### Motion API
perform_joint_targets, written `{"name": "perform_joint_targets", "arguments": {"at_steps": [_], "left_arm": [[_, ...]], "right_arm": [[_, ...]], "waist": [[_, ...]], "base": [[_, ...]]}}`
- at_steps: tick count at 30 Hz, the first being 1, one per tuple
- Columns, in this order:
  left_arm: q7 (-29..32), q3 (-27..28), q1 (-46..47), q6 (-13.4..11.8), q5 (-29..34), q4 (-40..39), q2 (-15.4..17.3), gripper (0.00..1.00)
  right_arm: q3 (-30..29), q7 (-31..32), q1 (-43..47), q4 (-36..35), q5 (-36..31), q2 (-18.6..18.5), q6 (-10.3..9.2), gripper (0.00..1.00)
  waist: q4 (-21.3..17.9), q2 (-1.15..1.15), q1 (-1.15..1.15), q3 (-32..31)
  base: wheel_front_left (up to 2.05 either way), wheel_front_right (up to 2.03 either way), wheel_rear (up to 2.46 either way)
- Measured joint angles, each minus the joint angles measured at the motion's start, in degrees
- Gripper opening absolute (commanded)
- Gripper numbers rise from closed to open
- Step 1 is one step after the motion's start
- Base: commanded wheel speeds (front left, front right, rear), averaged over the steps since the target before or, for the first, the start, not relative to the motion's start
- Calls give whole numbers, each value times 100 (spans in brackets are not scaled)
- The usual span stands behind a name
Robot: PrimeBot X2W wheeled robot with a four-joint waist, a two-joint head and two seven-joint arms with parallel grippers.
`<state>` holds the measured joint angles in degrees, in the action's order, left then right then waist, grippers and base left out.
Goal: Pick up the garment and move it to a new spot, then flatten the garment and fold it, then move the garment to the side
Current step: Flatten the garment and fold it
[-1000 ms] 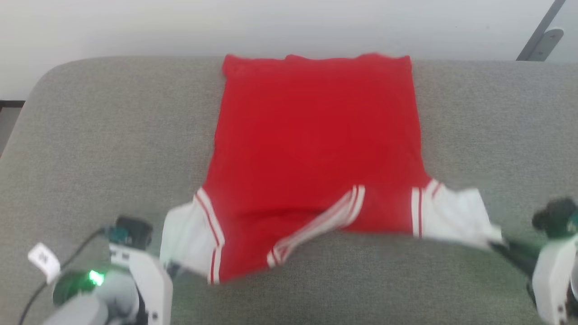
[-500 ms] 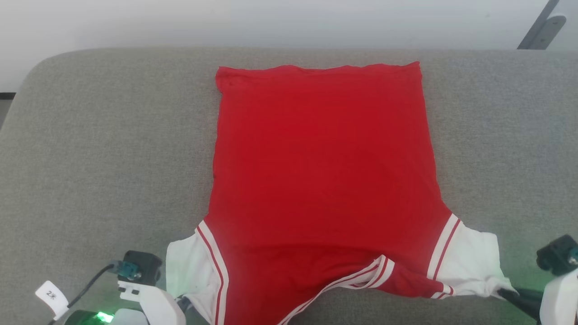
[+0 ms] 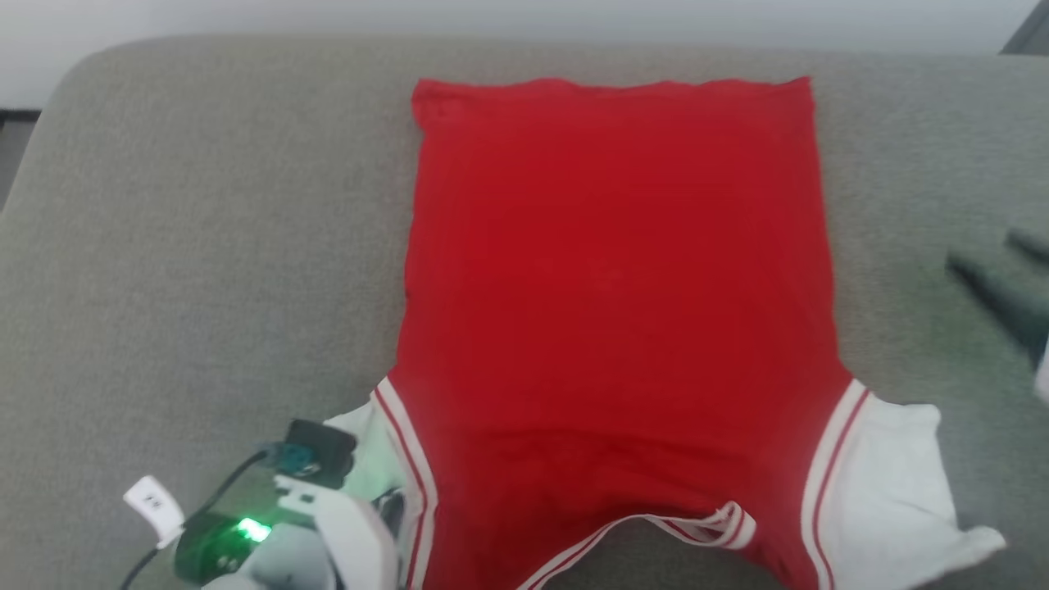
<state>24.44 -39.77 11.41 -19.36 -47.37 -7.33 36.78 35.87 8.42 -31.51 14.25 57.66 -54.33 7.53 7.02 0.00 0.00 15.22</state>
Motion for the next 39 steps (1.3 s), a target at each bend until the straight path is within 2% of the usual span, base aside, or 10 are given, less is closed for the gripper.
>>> {"name": "perform_joint_targets", "arguments": {"at_steps": [8, 13, 23, 28, 29, 30, 39], "left_arm": [[0, -311, 596, 192, 258, 177, -513, 0], [-37, -521, 990, 383, 427, 381, -888, 0], [-267, -793, 1504, 760, 527, 822, -1513, 0], [-414, -839, 1627, 926, 525, 1057, -1725, 0], [-445, -843, 1649, 956, 515, 1104, -1745, 0], [-474, -844, 1664, 980, 508, 1143, -1764, 0], [-593, -771, 1704, 1146, 403, 1478, -1716, 0]], "right_arm": [[-631, 456, -1558, 1318, -845, 1088, -3, 100], [-643, 995, -2440, 2316, -1212, 1477, -3, 100], [-479, 2160, -3592, 4079, -1556, 1725, -3, 100], [-437, 2698, -3941, 4579, -1569, 1774, -7, 100], [-398, 2758, -3990, 4615, -1607, 1773, -7, 47], [-356, 2763, -4016, 4640, -1648, 1773, -7, 0], [-181, 2541, -3907, 4631, -1588, 1880, 2, 0]], "waist": [[362, 0, 0, 432], [683, 0, 0, 715], [1383, 0, 0, 1201], [1628, 0, 0, 1368], [1656, 0, 0, 1386], [1675, 0, 0, 1398], [1475, 0, 0, 1216]], "base": [[0, 0, 0], [0, 0, 0], [0, 0, 0], [0, 0, 0], [0, 0, 0], [0, 0, 0], [0, 0, 0]]}}
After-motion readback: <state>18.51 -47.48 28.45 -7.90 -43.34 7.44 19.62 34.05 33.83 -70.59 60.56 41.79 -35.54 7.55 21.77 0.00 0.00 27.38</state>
